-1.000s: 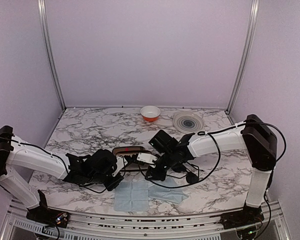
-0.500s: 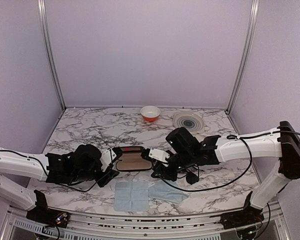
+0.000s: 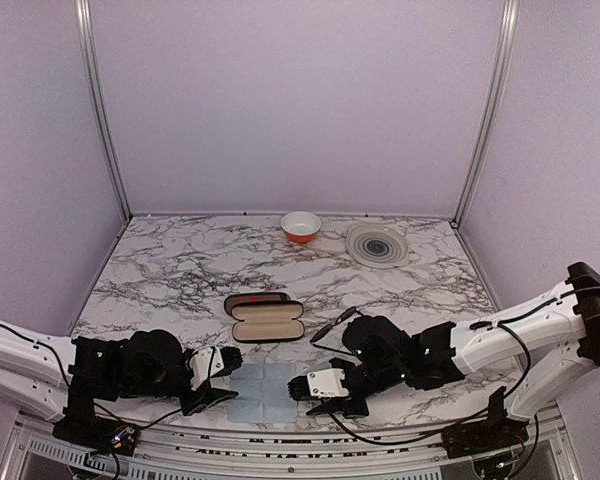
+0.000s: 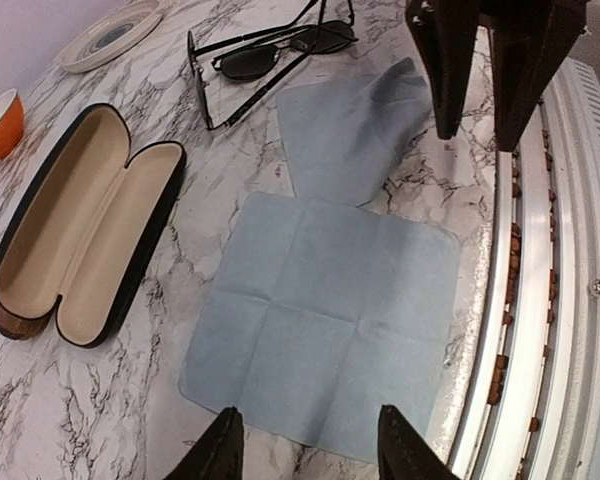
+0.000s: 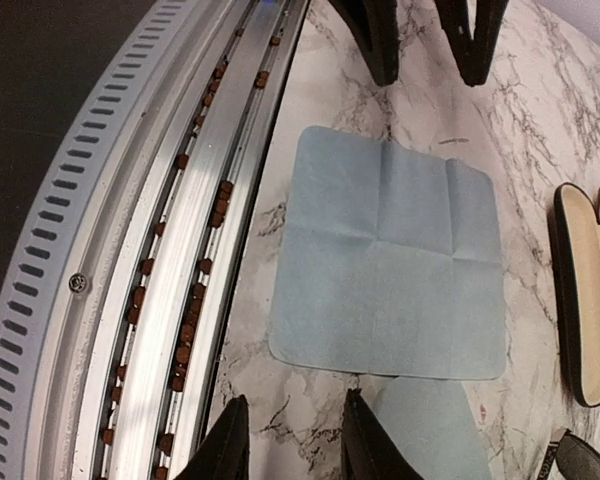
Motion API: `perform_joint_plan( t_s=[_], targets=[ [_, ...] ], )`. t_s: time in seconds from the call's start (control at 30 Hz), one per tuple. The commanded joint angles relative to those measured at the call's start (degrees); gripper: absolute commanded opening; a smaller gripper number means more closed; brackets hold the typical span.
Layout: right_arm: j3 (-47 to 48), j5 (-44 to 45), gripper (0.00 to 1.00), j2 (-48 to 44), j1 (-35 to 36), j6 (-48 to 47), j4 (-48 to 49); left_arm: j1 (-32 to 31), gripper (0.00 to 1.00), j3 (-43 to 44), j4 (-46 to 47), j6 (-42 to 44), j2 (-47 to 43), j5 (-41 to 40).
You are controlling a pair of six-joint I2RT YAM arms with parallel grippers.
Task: Organize the sunglasses
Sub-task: Fold the glasses cleaning cloth at the center of the board.
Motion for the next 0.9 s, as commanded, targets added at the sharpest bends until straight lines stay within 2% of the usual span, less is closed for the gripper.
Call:
perform_joint_plan(
  t_s=[0.0,0.23,0.7,0.87],
  targets=[
    [3.93,-0.39,0.30,5.11,2.37,-3.80,0.66,-1.83,0.46,-0.56,2.87,3.75,0.01,3.65],
    [6.22,-0.47,0.24,10.14,3.11,-3.80,1.22,-2.87,0.43,-2.98,5.25,5.67,1.49,6.20],
    [8.39,3.17,0.23,16.29,3.13,-3.49,1.68,-2.96,0.44,-4.90,8.87,8.32,6.00,10.15],
    [9.29,4.73,0.19,18.44,3.15,-3.04,1.35,-2.96,0.43,-4.89,9.08,8.75,6.49,10.63]
  ],
)
